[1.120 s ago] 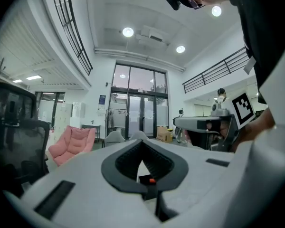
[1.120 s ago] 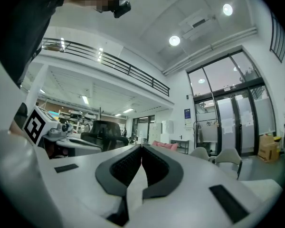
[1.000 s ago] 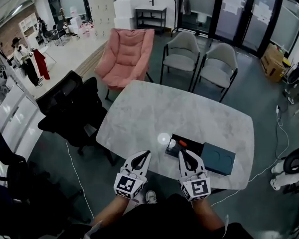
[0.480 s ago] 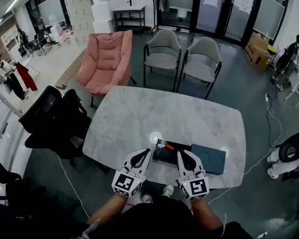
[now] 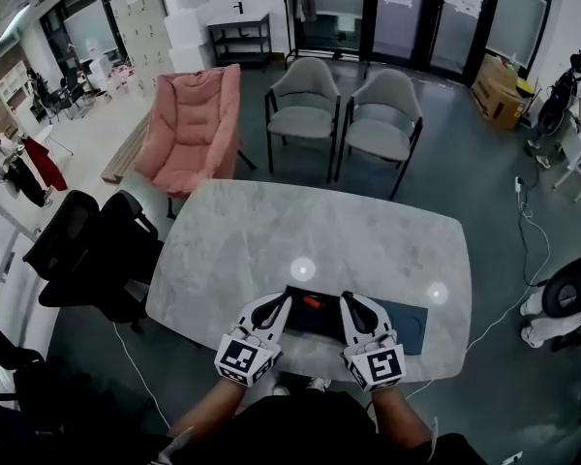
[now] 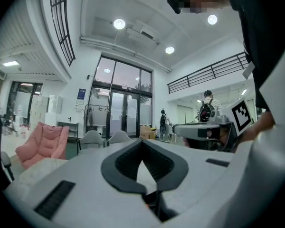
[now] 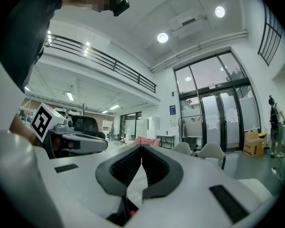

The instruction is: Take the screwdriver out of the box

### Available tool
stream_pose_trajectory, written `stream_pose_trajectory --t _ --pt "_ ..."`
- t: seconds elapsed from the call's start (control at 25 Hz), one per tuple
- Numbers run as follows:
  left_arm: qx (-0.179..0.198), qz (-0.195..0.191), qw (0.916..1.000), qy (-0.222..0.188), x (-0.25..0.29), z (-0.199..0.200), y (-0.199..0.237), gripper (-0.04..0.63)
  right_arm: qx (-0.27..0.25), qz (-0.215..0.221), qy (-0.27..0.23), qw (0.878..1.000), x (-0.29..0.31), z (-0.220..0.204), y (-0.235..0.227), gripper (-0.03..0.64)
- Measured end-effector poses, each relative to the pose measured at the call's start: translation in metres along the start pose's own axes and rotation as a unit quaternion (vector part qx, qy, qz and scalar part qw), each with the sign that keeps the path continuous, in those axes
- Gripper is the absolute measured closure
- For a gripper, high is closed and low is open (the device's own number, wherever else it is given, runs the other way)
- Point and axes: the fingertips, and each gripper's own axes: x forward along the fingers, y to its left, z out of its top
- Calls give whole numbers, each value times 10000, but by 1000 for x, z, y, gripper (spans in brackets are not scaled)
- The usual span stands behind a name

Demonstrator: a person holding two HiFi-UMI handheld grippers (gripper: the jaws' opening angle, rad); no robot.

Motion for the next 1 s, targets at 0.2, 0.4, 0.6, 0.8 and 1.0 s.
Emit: stream_pose_trajectory --t 0.2,0.4,0.6,0.8,1.0 --pt "5 25 10000 68 19 -2 -7 591 54 -29 -50 10000 -2 -3 -25 592" --pt "-67 133 9998 146 32 -7 -9 591 134 65 -112 9998 -1 -10 -36 592" --pt "99 34 9990 440 45 -21 -10 591 365 -24 55 9993 -3 -29 -45 592" --pt "97 -238 9970 732 52 -36 -8 591 451 -229 172 9986 1 -38 -49 592" --pt "950 -749 9840 1311 67 -66 -13 591 466 -379 260 9979 5 -45 -51 592"
